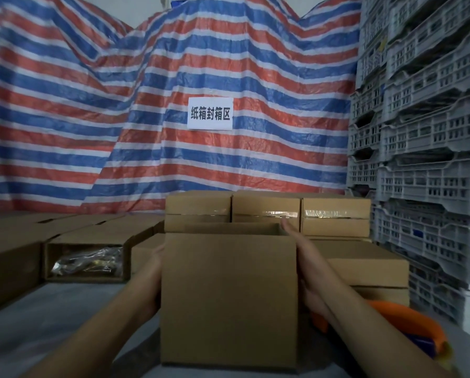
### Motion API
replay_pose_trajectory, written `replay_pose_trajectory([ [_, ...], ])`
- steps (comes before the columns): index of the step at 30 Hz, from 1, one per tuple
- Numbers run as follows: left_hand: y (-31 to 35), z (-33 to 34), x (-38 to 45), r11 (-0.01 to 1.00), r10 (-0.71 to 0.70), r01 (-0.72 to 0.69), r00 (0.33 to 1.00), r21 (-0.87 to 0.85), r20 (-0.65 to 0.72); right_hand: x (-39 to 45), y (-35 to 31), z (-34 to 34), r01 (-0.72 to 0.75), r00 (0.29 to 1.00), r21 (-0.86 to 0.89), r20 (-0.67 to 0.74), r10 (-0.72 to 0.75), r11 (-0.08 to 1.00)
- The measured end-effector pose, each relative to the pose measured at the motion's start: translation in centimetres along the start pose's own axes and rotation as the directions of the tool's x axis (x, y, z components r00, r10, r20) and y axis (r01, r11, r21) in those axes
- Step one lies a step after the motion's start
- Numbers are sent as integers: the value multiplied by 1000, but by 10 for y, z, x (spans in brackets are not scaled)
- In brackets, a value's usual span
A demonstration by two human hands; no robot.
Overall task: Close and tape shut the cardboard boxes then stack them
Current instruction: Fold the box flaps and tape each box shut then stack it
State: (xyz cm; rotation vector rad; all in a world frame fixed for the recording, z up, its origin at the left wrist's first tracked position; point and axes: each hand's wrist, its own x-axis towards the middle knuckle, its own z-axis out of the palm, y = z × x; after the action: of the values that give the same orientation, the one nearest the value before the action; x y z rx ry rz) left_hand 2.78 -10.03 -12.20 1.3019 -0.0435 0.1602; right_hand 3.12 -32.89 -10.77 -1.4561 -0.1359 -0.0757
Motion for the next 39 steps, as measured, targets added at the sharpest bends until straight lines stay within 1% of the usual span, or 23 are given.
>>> replay_pose_trajectory([
  [2, 1, -1, -3, 999, 9, -11, 998, 30, 70, 0, 0, 0, -14, 1000, 4, 3, 14, 1000],
  [4, 3, -2, -6, 998, 27, -34, 992, 56, 120, 0, 0, 2, -22, 999, -36, 24, 22, 999],
  [6, 2, -2, -6, 998, 25, -33, 992, 59, 126, -2, 1, 3, -28, 999, -116, 41, 33, 993],
  [8, 2, -1, -5, 999, 10, -16, 993, 45, 116, -3, 1, 1, -38, 999, -135, 33, 43, 990],
  [11, 2, -2, -3, 999, 12, -18, 994, 49, 109, -4, -1, 0, -67, 997, -94, 23, 70, 993],
  [14, 1, -5, 1, 997, 38, -48, 986, 56, 162, -4, -1, -1, -63, 997, -29, 33, 64, 998],
  [16, -1, -6, 4, 992, 54, -75, 980, 104, 190, -4, 0, -2, -46, 998, -7, 36, 47, 999],
  [18, 0, -10, 9, 992, 37, -63, 973, 112, 227, -3, 1, -6, -36, 999, 12, 25, 35, 999],
  [21, 0, -18, 13, 993, 53, -86, 931, 77, 360, 2, 4, -13, -27, 999, 50, 22, 26, 998],
  [25, -1, -25, 15, 995, 82, -99, 894, 15, 441, 6, 7, -16, -22, 1000, 55, 17, 22, 998],
  [27, -2, -25, 16, 994, 94, -112, 880, 11, 466, 8, 7, -15, -27, 999, 34, 25, 26, 999],
  [30, 0, -22, 15, 991, 71, -114, 902, 76, 426, 10, 6, -17, -22, 998, 69, 64, 18, 997],
  [33, -2, -19, 14, 992, 35, -74, 942, 104, 332, 10, 4, -17, -11, 997, 82, 74, 5, 997],
  [36, -1, -14, 11, 988, 30, -75, 951, 136, 308, 11, 4, -18, -32, 997, 97, 68, 26, 995],
  [39, -1, -12, 10, 992, 11, -44, 965, 120, 263, 11, 3, -18, -73, 996, 120, 60, 67, 990],
])
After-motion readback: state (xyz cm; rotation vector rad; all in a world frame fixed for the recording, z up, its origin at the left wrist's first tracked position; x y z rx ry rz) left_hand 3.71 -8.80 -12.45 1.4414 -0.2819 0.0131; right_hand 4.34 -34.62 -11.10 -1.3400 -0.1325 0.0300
